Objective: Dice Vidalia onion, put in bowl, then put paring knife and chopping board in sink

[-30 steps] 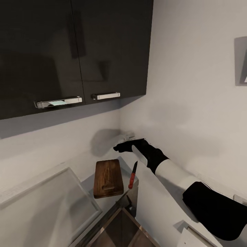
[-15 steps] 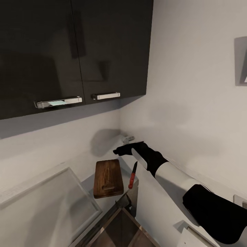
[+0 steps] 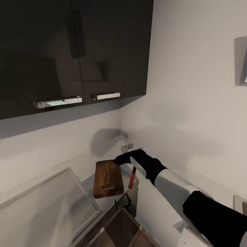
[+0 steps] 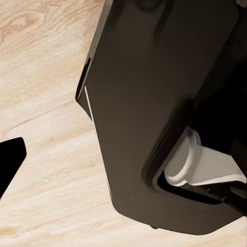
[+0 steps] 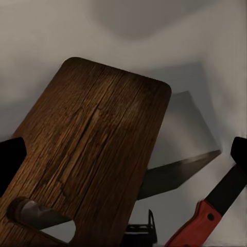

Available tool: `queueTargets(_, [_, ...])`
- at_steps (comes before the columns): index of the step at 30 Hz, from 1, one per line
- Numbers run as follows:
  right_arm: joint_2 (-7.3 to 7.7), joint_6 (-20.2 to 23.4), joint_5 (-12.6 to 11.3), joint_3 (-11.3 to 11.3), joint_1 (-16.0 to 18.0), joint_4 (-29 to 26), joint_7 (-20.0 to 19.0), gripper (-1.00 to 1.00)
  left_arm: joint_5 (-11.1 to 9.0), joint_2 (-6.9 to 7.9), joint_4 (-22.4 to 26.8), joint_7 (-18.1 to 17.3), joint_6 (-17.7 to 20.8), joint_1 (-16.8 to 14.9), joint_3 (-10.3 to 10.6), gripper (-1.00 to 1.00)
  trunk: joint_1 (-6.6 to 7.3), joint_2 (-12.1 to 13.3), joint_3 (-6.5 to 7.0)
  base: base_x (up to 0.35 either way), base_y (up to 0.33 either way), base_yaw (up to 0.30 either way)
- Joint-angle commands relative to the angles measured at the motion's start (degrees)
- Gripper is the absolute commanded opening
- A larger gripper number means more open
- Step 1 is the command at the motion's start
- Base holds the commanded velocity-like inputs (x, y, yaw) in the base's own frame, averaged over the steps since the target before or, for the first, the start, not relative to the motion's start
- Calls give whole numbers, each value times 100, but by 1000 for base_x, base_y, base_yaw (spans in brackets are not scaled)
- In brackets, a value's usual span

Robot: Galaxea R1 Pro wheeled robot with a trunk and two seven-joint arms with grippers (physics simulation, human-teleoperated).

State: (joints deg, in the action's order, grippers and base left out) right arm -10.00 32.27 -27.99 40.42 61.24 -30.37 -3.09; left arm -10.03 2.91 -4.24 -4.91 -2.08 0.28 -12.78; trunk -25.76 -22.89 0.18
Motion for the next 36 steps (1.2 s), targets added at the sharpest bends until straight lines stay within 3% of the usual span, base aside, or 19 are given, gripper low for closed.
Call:
queueTargets(1, [0, 32, 23, 8, -25, 2, -14, 100, -60, -1, -11, -35, -46, -2, -6, 100, -2, -3, 0, 0, 0, 0])
queueTargets(8, [0, 257, 20, 11, -211, 4, -16, 100, -53, -10, -7, -36, -88, -3, -6, 100, -2, -3, 0, 0, 0, 0])
queueTargets(11, [0, 256, -97, 10, -260, 8, -9, 100, -47, -10, -7, -36, -90, -2, -6, 100, -2, -3, 0, 0, 0, 0])
queueTargets(18, [0, 142, -578, 9, -310, 331, 184, 100, -43, -17, -7, -40, -127, -2, -6, 100, -2, -3, 0, 0, 0, 0])
queueTargets(28, [0, -372, -1300, 9, -313, 460, 907, 100, -43, -50, -7, -39, -193, -2, 13, 100, -2, -3, 0, 0, 0, 0])
queueTargets(36, [0, -563, -1456, 9, -313, 461, 1302, 100, -43, -50, -7, -38, -196, -2, 20, 100, -2, -3, 0, 0, 0, 0])
